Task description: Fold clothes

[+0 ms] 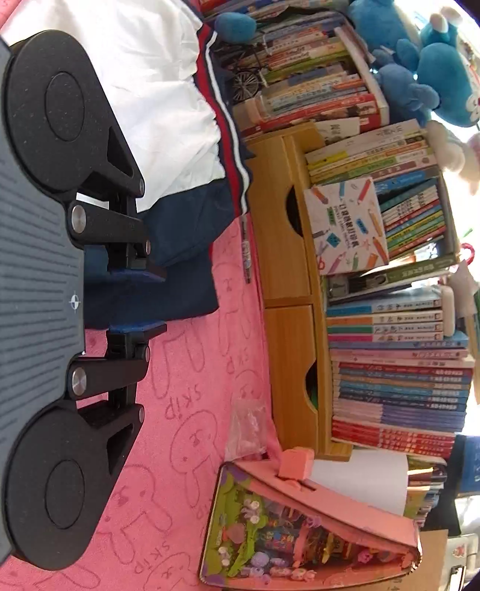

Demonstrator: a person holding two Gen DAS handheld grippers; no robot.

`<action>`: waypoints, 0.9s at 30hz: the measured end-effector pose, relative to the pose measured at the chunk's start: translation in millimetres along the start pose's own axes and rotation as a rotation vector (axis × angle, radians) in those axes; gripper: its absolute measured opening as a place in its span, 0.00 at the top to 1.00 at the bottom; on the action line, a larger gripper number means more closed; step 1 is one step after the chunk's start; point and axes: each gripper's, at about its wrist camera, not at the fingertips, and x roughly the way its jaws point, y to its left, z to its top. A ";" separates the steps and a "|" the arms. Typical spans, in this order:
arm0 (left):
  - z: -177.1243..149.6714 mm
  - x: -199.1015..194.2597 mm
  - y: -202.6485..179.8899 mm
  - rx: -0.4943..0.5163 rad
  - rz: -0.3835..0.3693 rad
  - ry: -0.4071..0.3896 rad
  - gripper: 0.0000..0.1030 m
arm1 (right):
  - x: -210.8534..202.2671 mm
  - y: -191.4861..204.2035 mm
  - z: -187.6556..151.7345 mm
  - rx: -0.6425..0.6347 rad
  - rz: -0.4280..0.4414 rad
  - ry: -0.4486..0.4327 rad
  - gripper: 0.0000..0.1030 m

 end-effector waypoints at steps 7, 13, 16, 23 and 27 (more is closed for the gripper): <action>-0.4 0.0 -1.1 0.003 0.005 0.002 0.00 | 95.3 32.6 38.6 0.120 0.145 0.084 0.02; -0.8 -0.6 1.5 -0.011 -0.007 -0.002 0.00 | 113.3 41.3 37.3 0.118 0.071 0.136 0.88; -1.4 -1.4 5.2 -0.032 -0.028 -0.010 0.00 | 110.2 33.3 35.5 0.023 -0.022 0.113 0.89; -1.3 -0.4 2.7 -0.021 -0.019 -0.005 0.00 | 72.1 46.2 15.0 -0.057 0.040 0.052 0.29; -2.2 -0.4 3.4 -0.022 -0.019 -0.006 0.00 | 26.0 71.8 -2.8 -0.153 0.113 -0.025 0.18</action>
